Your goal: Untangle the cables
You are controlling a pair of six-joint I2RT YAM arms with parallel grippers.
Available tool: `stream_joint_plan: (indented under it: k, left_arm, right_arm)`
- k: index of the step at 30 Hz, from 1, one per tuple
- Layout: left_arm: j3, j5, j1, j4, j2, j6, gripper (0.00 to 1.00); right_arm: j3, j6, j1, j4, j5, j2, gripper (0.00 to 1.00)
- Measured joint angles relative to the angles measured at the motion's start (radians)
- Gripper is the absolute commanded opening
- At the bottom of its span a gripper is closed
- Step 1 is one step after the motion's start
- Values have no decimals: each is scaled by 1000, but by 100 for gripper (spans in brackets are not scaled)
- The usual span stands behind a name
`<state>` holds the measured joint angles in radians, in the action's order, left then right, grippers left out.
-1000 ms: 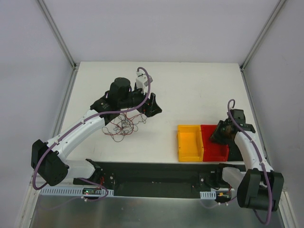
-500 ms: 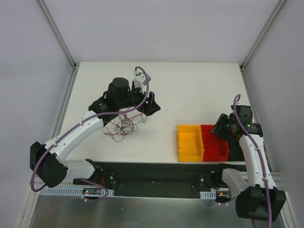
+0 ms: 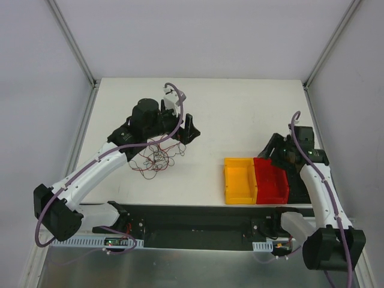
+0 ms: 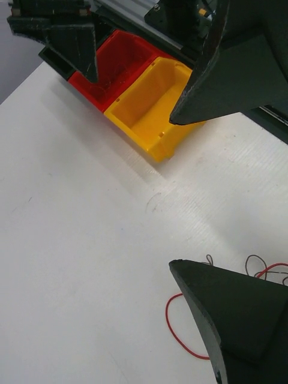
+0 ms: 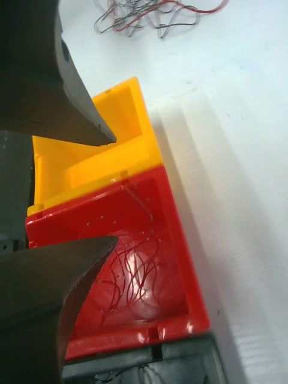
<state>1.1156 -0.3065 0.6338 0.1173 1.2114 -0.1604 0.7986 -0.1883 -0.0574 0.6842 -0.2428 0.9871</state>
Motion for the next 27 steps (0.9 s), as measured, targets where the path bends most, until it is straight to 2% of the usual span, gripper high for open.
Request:
stream_joint_plan:
  k: [2, 4, 8, 10, 14, 20, 22, 24, 27]
  left_arm:
    - [-3, 29, -9, 0, -2, -6, 95]
    - [-10, 46, -41, -1, -2, -31, 94]
    - [-72, 11, -228, -15, -6, -149, 89]
    - [-119, -10, -339, -15, -15, -218, 89]
    - [-223, -32, -451, -11, -90, -313, 88]
    - [-373, -116, -479, -21, -228, -384, 88]
    - [-423, -130, -479, -11, -270, -396, 87]
    - [-460, -138, -479, 10, -312, -402, 86]
    - [-467, -155, -479, 23, -322, -412, 80]
  right_arm:
    - [23, 11, 72, -4, 39, -1, 77]
    - [59, 24, 193, -34, 68, 2, 77]
    - [122, 28, 412, -188, 68, 74, 77]
    - [153, 26, 509, -300, 58, 169, 77]
    - [286, 36, 666, -453, 36, 455, 73]
    - [503, 82, 777, -588, -13, 827, 60]
    - [546, 98, 796, -600, -21, 904, 52]
    - [581, 106, 806, -603, -37, 965, 49]
    - [605, 114, 810, -613, -54, 1019, 44]
